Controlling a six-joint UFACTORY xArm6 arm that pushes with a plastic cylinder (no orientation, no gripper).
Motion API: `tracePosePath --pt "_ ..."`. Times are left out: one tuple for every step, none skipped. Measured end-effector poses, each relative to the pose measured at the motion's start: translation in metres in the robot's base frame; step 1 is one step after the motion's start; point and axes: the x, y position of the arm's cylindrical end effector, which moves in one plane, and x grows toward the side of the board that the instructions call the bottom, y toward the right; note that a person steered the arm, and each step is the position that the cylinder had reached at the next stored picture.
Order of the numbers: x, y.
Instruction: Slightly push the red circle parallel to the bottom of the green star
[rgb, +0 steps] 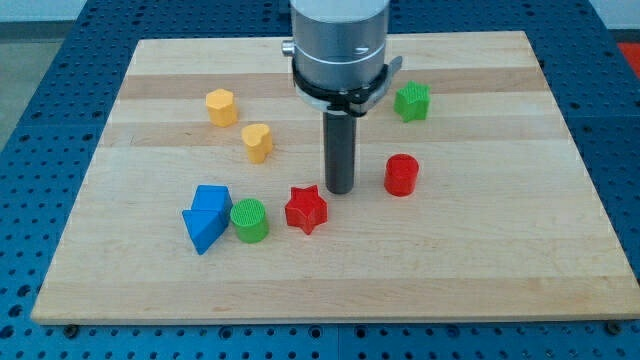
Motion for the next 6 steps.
tracePosePath --pt "0.000 0.015" --pt "0.000 0.030" --pt "0.003 0.043" --pt "0.009 0.053" --pt "0.017 0.061" --pt "0.032 0.063"
